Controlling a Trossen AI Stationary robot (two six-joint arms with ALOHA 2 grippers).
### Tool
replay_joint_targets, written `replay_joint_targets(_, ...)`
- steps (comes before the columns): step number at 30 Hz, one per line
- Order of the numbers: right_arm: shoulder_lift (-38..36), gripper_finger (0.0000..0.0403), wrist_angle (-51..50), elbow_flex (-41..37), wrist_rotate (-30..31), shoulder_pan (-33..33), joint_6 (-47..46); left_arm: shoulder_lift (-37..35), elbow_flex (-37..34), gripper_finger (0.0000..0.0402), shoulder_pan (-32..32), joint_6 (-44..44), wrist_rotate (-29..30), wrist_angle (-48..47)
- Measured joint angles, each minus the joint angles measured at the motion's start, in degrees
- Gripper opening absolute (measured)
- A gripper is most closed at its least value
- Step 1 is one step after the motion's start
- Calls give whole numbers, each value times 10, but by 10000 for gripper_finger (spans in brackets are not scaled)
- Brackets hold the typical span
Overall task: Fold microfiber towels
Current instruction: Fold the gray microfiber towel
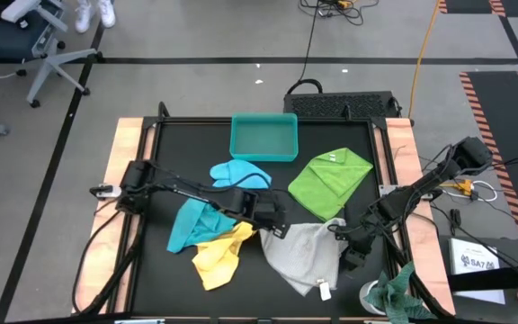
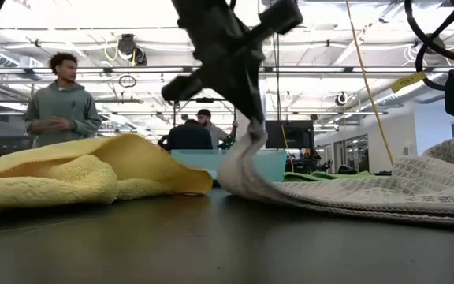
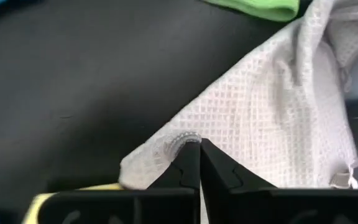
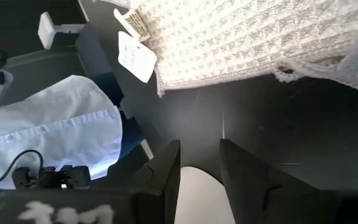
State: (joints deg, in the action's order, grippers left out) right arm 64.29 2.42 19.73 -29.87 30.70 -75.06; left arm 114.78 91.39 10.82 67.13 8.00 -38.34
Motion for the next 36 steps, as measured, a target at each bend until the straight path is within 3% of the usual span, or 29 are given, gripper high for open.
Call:
replay_joint_targets(5, 0, 105, 14, 0, 1, -17, 24, -36, 0, 1, 9, 4, 47, -46)
replay_joint_targets(15, 0, 98, 163, 0, 3, -115, 125, -93, 0, 0, 31, 9, 118, -70)
replay_joint_targets(24, 0, 7, 227, 13, 22, -238, 268, -81, -1, 0, 55, 51, 121, -83)
replay_joint_targets(27, 0, 2, 176, 40, 42, -278, 311, -80, 0, 0, 57, 57, 121, -83)
replay_joint_targets(30, 0, 1, 25, 89, 92, -303, 390, -78, -1, 0, 58, 61, 125, -84)
replay_joint_targets(33, 0, 0, -137, 142, 186, -315, 472, -79, -1, 0, 58, 64, 128, -84)
replay_joint_targets(36, 6, 0, -217, 173, 273, -323, 519, -79, -1, 0, 57, 63, 134, -84)
